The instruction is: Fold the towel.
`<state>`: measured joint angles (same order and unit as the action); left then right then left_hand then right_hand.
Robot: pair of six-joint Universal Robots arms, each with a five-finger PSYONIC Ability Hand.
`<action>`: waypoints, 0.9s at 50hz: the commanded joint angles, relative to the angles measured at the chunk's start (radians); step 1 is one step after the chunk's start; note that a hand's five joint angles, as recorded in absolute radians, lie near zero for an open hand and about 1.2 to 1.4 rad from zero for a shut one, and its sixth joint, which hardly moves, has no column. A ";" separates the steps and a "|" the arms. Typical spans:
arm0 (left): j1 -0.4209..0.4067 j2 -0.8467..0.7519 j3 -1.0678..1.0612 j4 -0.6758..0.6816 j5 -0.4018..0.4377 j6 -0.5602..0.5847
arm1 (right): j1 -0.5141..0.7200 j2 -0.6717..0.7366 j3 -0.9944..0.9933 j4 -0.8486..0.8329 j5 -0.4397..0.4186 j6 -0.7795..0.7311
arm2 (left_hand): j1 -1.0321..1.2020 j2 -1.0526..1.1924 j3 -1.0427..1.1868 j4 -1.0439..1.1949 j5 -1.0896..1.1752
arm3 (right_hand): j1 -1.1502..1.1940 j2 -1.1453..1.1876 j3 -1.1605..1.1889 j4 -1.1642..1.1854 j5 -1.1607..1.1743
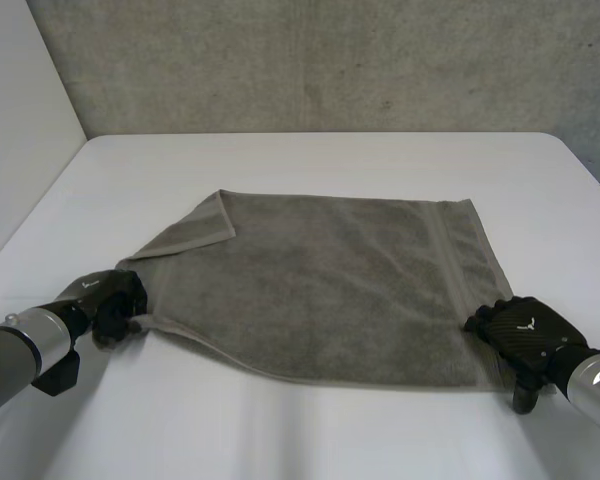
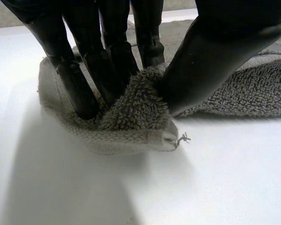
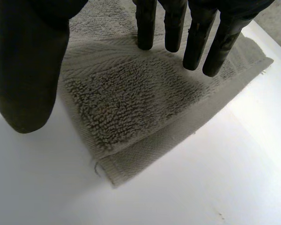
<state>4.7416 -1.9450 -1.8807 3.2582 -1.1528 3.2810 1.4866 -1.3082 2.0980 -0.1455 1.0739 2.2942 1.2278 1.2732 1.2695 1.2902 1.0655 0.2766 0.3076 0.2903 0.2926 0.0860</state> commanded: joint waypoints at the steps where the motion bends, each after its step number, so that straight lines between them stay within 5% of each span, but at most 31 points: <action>1: 0.000 0.000 0.000 0.000 0.001 0.000 | 0.007 0.007 -0.001 -0.060 -0.002 0.013 | 0.078 0.032 0.036 0.015 0.066 | -0.016 -0.047 -0.029 -0.031 0.001; 45: 0.000 0.000 -0.002 0.000 0.001 0.000 | 0.032 0.040 -0.067 -0.124 0.054 0.067 | 0.075 0.030 0.033 0.013 0.063 | 0.113 0.082 0.100 0.097 0.129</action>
<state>4.7415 -1.9462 -1.8809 3.2582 -1.1521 3.2809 1.5063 -1.2757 2.0423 -0.2671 1.1096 2.3491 1.2278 1.2732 1.2695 1.2902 1.0655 0.3286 0.3126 0.3237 0.3199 0.1656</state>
